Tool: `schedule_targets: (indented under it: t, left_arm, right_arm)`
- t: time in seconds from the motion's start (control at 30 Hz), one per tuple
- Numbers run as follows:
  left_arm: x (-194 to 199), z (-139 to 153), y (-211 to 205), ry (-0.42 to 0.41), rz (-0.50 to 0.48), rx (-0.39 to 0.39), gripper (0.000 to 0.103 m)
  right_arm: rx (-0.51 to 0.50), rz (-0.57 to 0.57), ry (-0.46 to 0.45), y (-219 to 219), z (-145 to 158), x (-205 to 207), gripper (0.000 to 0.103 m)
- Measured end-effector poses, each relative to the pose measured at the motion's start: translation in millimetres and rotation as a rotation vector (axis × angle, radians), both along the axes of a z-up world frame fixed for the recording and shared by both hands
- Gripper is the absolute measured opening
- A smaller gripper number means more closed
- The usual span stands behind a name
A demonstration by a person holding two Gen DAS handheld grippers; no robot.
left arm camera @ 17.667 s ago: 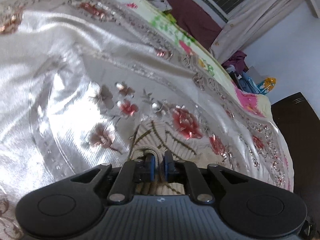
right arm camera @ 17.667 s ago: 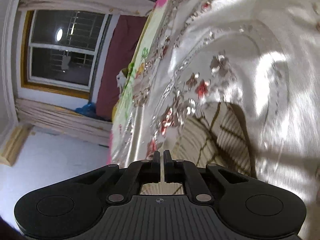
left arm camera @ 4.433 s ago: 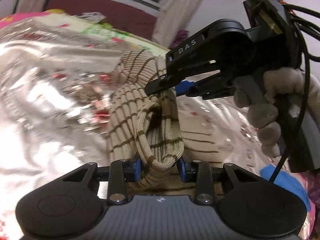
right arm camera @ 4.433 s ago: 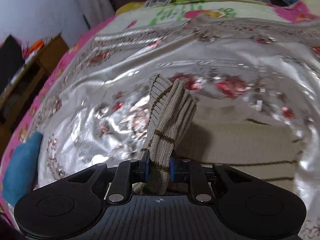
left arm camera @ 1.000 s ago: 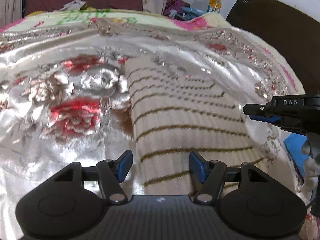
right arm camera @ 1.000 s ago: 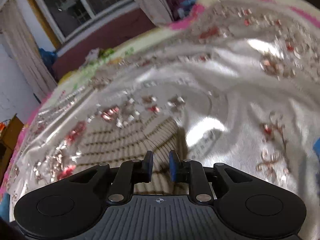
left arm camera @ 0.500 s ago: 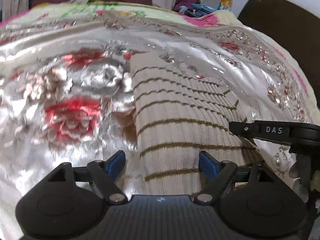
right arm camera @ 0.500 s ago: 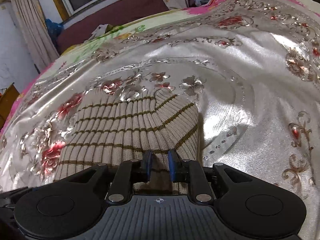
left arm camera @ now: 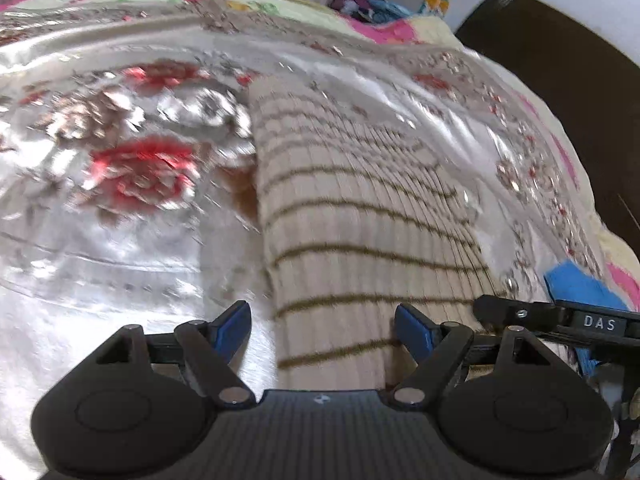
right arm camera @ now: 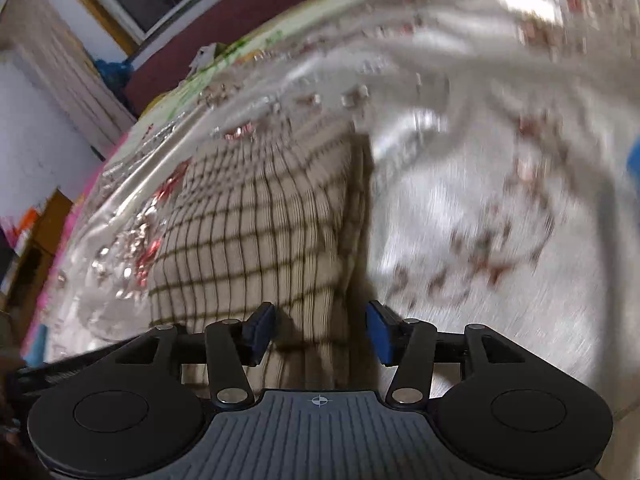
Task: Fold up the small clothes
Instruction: 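Lower the folded edge onto the sweater with both tools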
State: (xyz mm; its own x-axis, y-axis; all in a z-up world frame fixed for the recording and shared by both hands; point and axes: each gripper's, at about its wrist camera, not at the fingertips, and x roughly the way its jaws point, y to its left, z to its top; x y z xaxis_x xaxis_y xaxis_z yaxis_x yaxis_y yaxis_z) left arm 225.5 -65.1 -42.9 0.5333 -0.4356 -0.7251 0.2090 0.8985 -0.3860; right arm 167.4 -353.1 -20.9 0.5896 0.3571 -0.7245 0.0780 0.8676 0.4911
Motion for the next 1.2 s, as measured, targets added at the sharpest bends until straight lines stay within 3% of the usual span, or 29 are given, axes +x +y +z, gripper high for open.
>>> schedule_targets:
  t: [0.17,0.2,0.27,0.37,0.47,0.7,0.87,1.07,1.2]
  left_arm:
    - [0.8,-5.6,-16.6,-0.004,-0.037,0.062,0.081]
    - [-0.5,-4.9,-17.8,-0.008,-0.045,0.065,0.077]
    - [-4.0,-3.7,-19.7,-0.005,-0.070,0.053,0.059]
    - [-9.3,-2.5,-20.1,-0.012,-0.089,0.058,0.048]
    - [-18.0,1.6,-17.3,-0.010,-0.107,0.052,0.044]
    - [-67.8,4.2,-3.8,0.014,-0.156,0.062,0.043]
    - [-93.2,6.6,16.0,0.034,-0.136,0.083,0.043]
    - [-92.2,40.2,24.9,-0.068,-0.106,0.080,0.043]
    - [-62.9,49.4,7.6,-0.119,-0.074,0.097,0.044]
  right_arm:
    - [0.090,0.010,0.008,6.0,-15.0,6.3,0.051]
    - [0.100,0.008,0.007,7.7,-16.3,7.4,0.049]
    - [0.115,0.013,0.015,11.1,-17.9,7.9,0.040]
    - [0.105,0.038,0.015,16.5,-15.9,0.3,0.029]
    - [0.074,0.073,0.010,23.2,-9.7,-9.8,0.027]
    - [0.024,0.124,0.053,28.0,-1.3,-44.0,0.026]
    - [-0.028,0.100,0.060,22.6,9.5,-68.1,0.035]
    - [-0.141,0.042,-0.102,15.1,52.3,-78.5,0.035]
    - [-0.191,0.055,-0.171,29.1,57.1,-53.5,0.035]
